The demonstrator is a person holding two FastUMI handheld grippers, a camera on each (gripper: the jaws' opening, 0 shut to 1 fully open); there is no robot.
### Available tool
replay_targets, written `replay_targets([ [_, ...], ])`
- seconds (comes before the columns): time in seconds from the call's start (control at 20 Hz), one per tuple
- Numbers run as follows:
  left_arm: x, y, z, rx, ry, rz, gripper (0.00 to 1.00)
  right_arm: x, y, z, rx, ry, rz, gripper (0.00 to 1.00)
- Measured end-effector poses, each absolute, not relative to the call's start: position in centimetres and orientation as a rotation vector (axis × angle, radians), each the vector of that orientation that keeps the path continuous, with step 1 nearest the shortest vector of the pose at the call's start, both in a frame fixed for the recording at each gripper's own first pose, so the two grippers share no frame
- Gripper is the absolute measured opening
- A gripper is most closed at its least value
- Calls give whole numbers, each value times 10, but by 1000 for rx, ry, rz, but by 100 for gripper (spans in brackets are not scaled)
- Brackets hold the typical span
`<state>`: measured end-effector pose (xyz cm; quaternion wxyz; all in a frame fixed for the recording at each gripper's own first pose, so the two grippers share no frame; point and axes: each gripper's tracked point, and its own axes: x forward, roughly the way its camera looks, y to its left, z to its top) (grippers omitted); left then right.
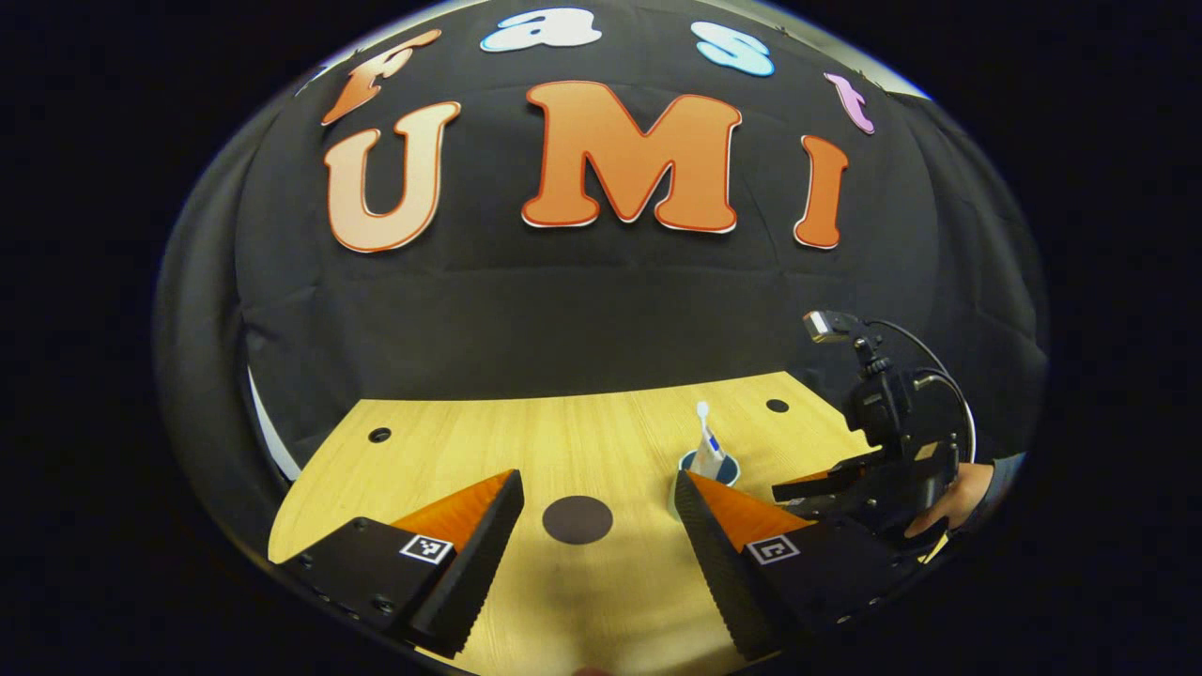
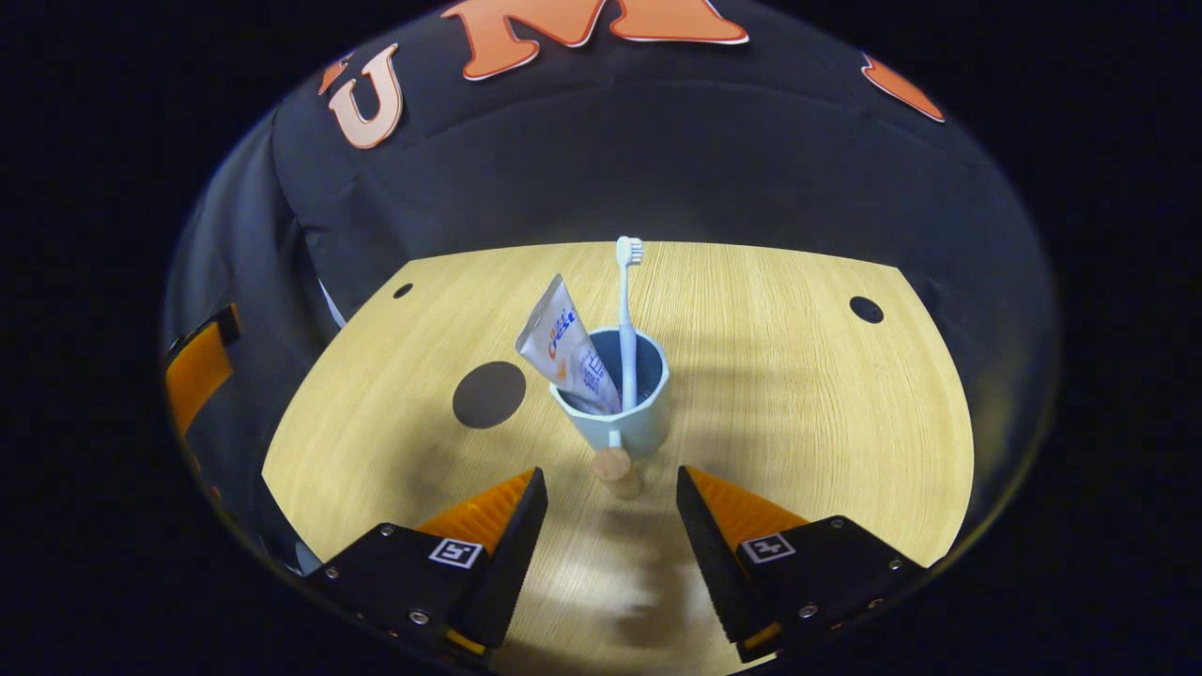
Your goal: Put the toothbrush and toothpaste on the desktop into the cup, then pick up the cup and place it on the coaster on the desktop.
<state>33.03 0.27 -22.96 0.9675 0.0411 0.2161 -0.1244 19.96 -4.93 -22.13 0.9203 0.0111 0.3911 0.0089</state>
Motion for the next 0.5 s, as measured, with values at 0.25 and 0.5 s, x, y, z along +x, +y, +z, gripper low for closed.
replay_targets([
  [0.25,320,33,-193,84,316,-190,97,219,-50,-241,9,865,-8,82],
  [0.5,313,51,-166,94,220,-145,97,230,-55,-259,26,915,-44,69],
])
